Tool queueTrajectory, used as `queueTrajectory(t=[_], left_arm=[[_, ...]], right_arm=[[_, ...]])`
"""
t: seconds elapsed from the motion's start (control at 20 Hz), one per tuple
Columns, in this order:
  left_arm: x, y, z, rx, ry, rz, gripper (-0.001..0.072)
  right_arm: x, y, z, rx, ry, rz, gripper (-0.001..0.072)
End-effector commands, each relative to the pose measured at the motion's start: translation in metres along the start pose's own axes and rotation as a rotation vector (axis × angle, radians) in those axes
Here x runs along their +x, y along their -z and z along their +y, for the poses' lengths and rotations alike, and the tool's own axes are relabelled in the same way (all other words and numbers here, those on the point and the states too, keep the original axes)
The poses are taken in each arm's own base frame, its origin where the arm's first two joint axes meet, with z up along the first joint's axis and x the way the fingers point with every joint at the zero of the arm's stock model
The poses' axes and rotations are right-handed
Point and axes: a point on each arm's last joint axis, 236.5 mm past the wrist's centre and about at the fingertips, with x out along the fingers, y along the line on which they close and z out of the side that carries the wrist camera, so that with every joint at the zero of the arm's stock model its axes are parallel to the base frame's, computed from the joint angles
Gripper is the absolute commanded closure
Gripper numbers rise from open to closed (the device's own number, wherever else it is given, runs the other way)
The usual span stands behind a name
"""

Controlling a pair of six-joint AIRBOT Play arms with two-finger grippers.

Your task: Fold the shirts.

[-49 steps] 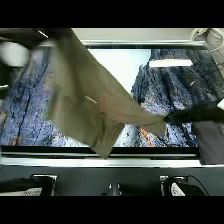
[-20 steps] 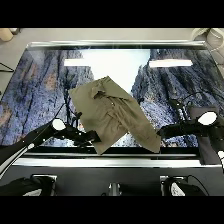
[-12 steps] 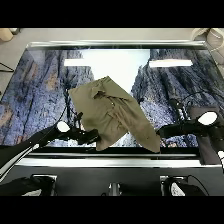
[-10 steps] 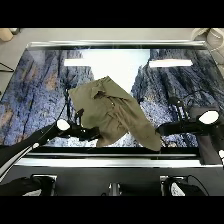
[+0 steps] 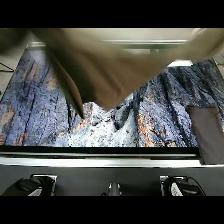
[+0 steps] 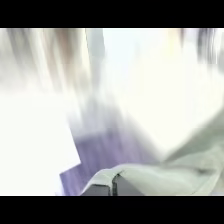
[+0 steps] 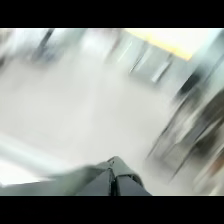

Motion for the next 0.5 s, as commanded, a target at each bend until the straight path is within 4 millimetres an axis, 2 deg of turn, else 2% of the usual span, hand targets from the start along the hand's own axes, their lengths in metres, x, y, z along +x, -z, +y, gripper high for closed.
queueTrajectory(t=[0.0,0.1,0.2,0.3,0.45], left_arm=[[-0.093,-0.125,-0.051,0.139,-0.028,-0.287,0.0682],[-0.083,-0.095,-0.050,0.092,-0.006,-0.158,0.0682],[-0.071,-0.071,-0.036,0.095,-0.035,-0.074,0.0682],[-0.065,-0.059,-0.025,0.094,-0.062,-0.042,0.0682],[-0.053,-0.028,-0.010,0.072,-0.078,0.048,0.0682]], right_arm=[[-0.118,-0.173,-0.034,-0.194,0.247,-0.402,0.0698],[-0.142,-0.184,-0.029,-0.236,0.268,-0.414,0.0698],[-0.148,-0.179,-0.036,-0.284,0.311,-0.375,0.0698],[-0.143,-0.168,-0.045,-0.273,0.339,-0.326,0.0698],[-0.115,-0.138,-0.050,-0.265,0.311,-0.219,0.0698]])
